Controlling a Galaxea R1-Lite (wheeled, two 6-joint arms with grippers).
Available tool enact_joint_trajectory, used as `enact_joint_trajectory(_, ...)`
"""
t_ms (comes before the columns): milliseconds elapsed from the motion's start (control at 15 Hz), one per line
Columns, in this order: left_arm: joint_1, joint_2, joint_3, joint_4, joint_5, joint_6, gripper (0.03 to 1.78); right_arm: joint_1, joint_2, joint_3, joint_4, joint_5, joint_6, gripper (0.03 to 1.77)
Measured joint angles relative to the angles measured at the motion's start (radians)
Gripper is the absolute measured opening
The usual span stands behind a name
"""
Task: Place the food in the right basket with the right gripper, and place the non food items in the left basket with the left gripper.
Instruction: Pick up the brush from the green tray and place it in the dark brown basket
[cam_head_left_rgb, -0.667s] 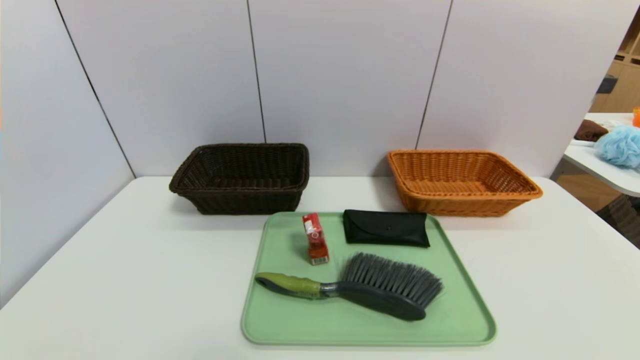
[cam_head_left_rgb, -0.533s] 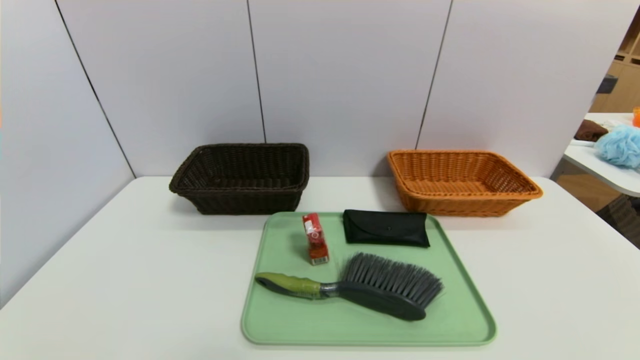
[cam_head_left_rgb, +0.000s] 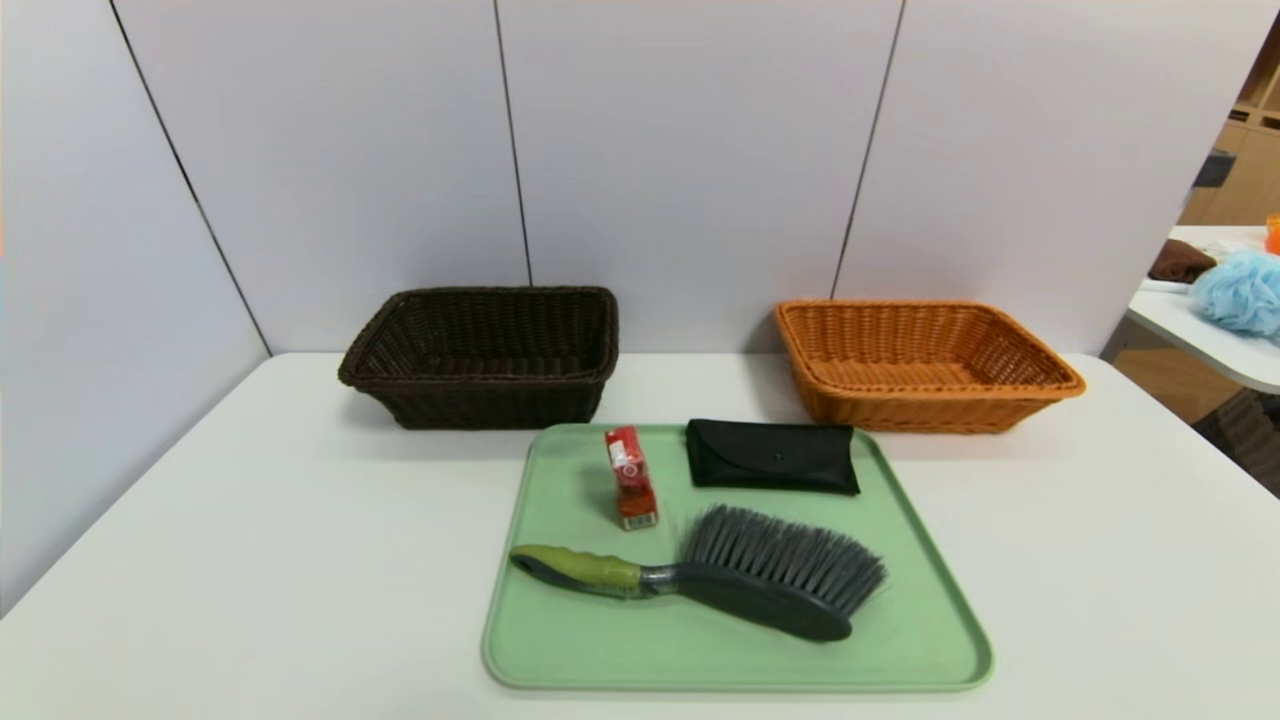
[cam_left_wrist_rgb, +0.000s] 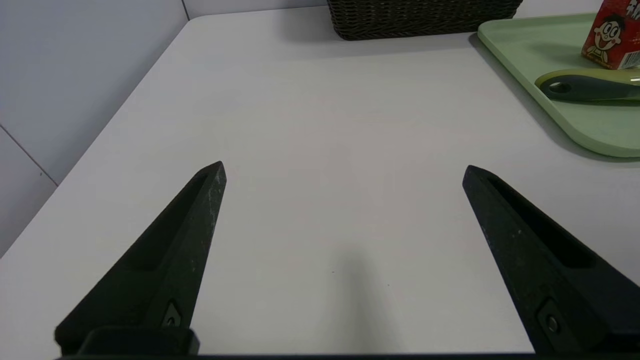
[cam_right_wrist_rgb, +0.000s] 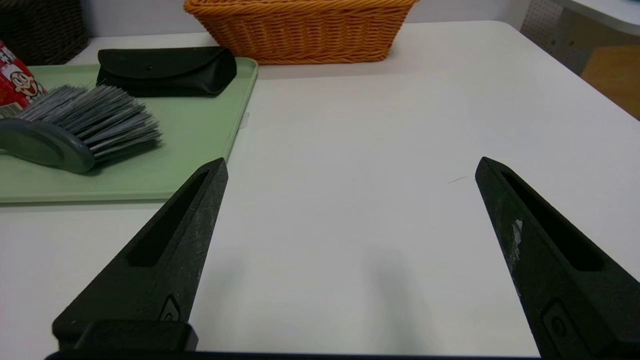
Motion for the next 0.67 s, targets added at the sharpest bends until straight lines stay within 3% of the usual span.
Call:
enact_joint_trajectory(267, 0.000, 0.000, -0.013, 0.002, -0.008, -0.004, 1.69, 0.000, 0.000, -0.046, 0.002, 0.023, -0.009, 1.71)
enact_joint_trajectory(467, -0.002, 0.029, -0.087, 0.043, -0.037, -0.010, 1.69, 0.001, 0.025, -0.160, 0.110, 0.069, -0.006, 1.71)
enact_joint_trajectory(667, -0.003, 0.145, -0.183, 0.057, -0.049, -0.012, 1.69, 0.005, 0.125, -0.259, 0.146, 0.069, 0.001, 1.71)
